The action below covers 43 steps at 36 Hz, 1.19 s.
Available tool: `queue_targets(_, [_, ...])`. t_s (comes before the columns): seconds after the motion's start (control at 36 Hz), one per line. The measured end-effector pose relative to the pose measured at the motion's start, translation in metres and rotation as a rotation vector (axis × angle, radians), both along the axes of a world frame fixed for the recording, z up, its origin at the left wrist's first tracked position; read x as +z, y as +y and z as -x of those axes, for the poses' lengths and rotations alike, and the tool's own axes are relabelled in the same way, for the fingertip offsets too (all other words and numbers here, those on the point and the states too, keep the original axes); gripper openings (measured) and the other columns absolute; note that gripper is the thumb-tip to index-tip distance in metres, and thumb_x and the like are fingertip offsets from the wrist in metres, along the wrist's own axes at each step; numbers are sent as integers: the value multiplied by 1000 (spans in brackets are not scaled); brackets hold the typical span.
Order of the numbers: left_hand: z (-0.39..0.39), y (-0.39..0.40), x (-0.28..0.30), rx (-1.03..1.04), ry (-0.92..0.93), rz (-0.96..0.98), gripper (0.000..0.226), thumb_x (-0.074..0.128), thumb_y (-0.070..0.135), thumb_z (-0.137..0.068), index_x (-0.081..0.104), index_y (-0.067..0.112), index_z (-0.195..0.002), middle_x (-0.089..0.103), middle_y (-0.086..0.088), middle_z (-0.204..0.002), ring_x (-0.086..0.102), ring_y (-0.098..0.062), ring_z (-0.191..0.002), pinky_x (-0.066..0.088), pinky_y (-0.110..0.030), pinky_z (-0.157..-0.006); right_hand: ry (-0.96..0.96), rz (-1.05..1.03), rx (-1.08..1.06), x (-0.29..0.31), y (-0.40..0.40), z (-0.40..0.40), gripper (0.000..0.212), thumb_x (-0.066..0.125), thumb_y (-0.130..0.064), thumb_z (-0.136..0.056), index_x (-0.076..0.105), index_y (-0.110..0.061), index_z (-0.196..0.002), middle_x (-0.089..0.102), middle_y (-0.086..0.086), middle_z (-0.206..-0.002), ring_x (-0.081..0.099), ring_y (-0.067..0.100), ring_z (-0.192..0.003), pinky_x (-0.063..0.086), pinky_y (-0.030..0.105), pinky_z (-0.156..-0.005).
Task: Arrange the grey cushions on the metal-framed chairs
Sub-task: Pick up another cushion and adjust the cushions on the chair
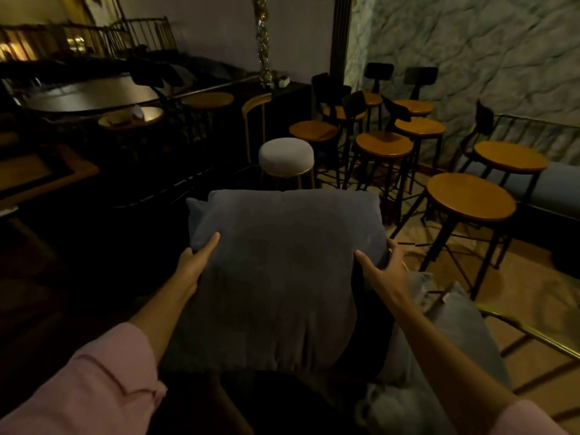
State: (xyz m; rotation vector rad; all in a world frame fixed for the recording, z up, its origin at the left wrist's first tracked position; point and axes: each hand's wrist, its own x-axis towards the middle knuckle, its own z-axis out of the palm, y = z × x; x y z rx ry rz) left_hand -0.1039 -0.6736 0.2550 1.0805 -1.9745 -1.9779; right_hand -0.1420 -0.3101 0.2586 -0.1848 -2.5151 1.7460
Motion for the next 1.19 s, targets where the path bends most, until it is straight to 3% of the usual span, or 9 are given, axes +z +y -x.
queue_targets(0.25, [115, -26, -34, -210, -76, 107, 109, 78, 66, -60, 37, 11, -145, 51, -8, -142, 54, -33, -126, 47, -49, -104, -108, -69, -142, -40, -57, 84, 91, 74, -47, -83, 25, -18, -153, 37, 8, -157, 39, 31, -142, 39, 44, -109])
queue_targets(0.33, [143, -20, -63, -353, -203, 145, 125, 81, 68, -51, 25, 19, -151, 39, -12, -153, 47, -36, -132, 43, -51, -108, -261, -236, -30, -74, -61, 106, 107, 70, -68, -73, 20, -21, -155, 31, 11, -160, 36, 34, -143, 38, 50, -113])
queue_targets(0.44, [158, 0, -99, -556, -392, 455, 122, 70, 74, -63, -1, 36, -154, 8, -11, -163, 22, -39, -146, 25, -53, -118, -456, -526, 84, -118, -56, 115, 105, 39, -89, -73, 5, -35, -156, 12, 12, -165, 22, 37, -149, 28, 53, -118])
queue_targets(0.58, [171, 6, -111, -529, -416, 574, 116, 63, 77, -68, -1, 33, -155, -5, -14, -164, -2, -36, -152, 4, -53, -122, -419, -546, 79, -126, -54, 120, 99, 38, -85, -77, 6, -35, -157, 10, 10, -166, 21, 36, -150, 26, 53, -119])
queue_targets(0.69, [166, 26, -117, -386, -294, 757, 96, 56, 68, -81, 17, 18, -154, 8, -18, -164, 2, -35, -152, 3, -56, -121, -357, -371, 86, -125, -40, 112, 93, 55, -73, -80, 23, -28, -155, 28, 5, -162, 33, 29, -145, 33, 51, -116])
queue_targets(0.83, [151, 80, -118, -284, -18, 902, 52, 53, 32, -94, 45, 14, -143, 30, -16, -159, 18, -33, -150, 8, -53, -120, -245, -286, -56, -118, -11, 68, 57, 65, -43, -90, 48, -21, -140, 55, -4, -135, 50, 16, -127, 41, 45, -110])
queue_targets(0.92, [134, 125, -119, -378, 155, 882, 52, 57, 39, -87, 55, 14, -132, 41, -16, -152, 28, -34, -147, 14, -53, -118, -183, -490, -259, -131, 28, 28, 43, 68, -30, -89, 61, -13, -128, 62, 11, -132, 46, 32, -135, 32, 49, -114])
queue_targets(1.03, [96, 197, -118, -590, 471, 760, 50, 55, 37, -86, 59, 6, -125, 57, -18, -135, 50, -37, -131, 39, -51, -109, -212, -442, -423, -161, 80, -35, 35, 64, -29, -84, 65, -11, -114, 65, 16, -119, 54, 40, -124, 39, 55, -108])
queue_targets(1.19, [25, 291, -146, -964, 497, 685, 52, 60, 34, -81, 60, 5, -125, 60, -18, -128, 56, -34, -121, 43, -46, -106, -439, -277, -582, -196, 150, -131, 32, 70, -18, -88, 62, -8, -117, 67, 17, -113, 63, 37, -107, 52, 50, -91])
